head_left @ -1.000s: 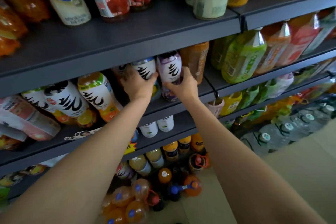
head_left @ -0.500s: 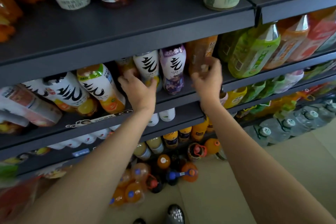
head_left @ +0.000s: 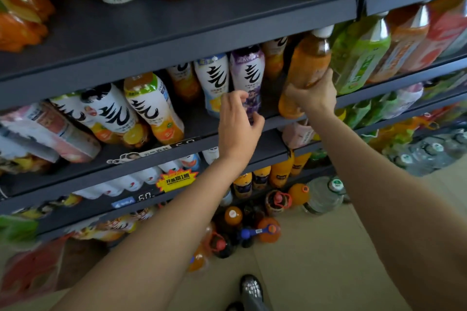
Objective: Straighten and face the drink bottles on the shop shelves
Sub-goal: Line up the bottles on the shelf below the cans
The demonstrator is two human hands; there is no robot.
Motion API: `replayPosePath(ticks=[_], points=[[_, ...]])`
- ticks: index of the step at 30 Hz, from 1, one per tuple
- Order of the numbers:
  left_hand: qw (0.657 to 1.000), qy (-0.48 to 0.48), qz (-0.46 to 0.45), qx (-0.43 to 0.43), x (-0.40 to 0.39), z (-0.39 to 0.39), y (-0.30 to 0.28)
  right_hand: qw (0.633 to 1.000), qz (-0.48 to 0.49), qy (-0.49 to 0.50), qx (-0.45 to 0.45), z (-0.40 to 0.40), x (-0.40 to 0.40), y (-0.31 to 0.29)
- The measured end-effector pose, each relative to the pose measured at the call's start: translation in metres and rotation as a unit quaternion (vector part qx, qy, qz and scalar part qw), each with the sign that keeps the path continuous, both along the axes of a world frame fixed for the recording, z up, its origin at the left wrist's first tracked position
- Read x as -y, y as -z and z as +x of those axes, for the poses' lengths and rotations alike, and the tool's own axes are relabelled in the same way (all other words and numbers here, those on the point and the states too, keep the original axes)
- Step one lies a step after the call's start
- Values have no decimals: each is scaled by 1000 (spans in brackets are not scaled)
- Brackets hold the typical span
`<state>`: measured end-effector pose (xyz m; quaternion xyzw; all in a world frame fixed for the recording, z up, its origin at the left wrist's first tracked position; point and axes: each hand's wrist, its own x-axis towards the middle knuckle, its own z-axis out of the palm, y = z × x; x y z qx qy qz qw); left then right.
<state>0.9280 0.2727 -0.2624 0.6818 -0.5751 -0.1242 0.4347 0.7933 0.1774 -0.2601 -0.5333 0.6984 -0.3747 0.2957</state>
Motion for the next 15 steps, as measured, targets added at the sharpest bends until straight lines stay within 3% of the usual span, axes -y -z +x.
replayPosePath(ticks=[4,8,12,15], points=[[996,65,47,-35,-18,-12,-21,1000,11,-8,7,-34,-46,-4],[987,132,54,-74,-36,-22,-59,996,-8,-72,-54,-56,-86,-35],[974,195,97,-60,-40,-38,-110,985,-74,-133,-87,-59,-111,-91],[970,221,80,-65,-45,-58,-153,971,-148,-173,-76,-54,-123,-135]])
